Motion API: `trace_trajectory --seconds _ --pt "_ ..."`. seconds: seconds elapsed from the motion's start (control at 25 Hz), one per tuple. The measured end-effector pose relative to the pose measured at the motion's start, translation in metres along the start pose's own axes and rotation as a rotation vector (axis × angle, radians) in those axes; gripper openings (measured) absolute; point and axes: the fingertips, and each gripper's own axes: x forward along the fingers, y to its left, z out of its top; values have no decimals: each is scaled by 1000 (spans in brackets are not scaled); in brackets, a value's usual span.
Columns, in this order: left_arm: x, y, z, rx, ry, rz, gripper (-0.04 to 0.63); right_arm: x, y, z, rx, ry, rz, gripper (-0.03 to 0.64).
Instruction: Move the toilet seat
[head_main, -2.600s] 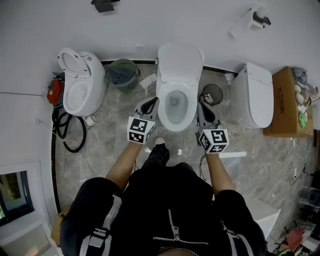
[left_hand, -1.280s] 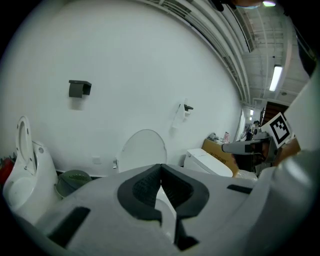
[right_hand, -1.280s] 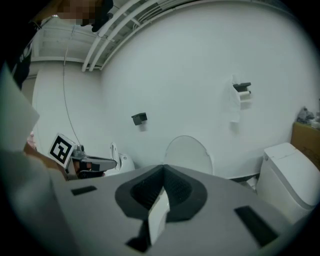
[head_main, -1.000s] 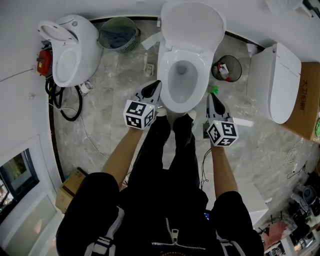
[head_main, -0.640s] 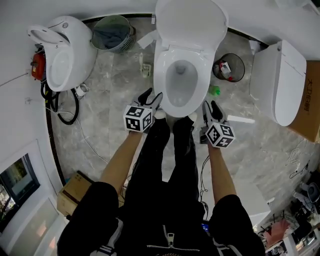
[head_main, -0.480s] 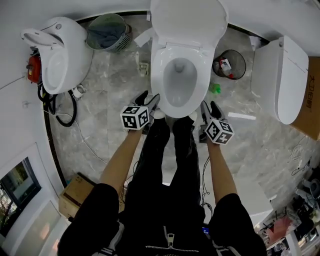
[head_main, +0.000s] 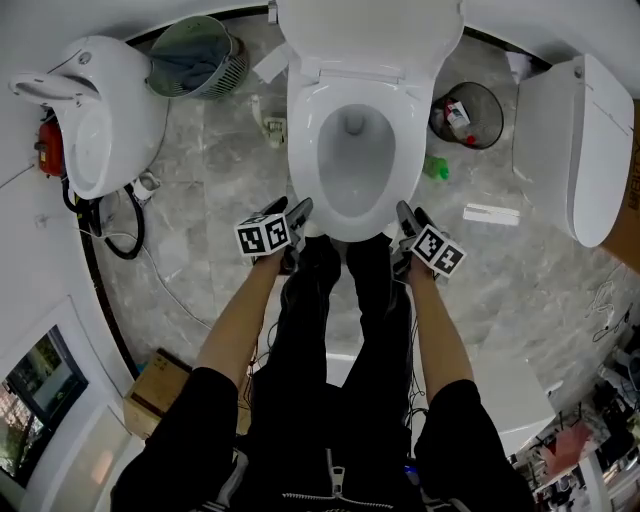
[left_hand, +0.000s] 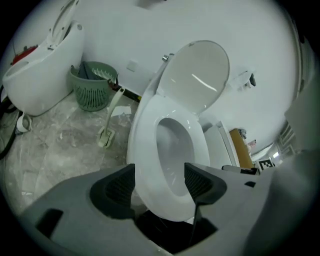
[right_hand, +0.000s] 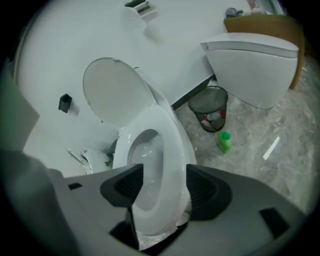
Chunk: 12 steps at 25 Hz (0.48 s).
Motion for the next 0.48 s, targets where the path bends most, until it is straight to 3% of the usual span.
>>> trace_trajectory --seconds 0.2,0.48 --pt "31 21 -20 -125 36 -12 312 27 -22 -16 19 45 -15 265" --pt "55 29 -31 -153 86 -21 245 47 -28 -38 63 98 -9 286"
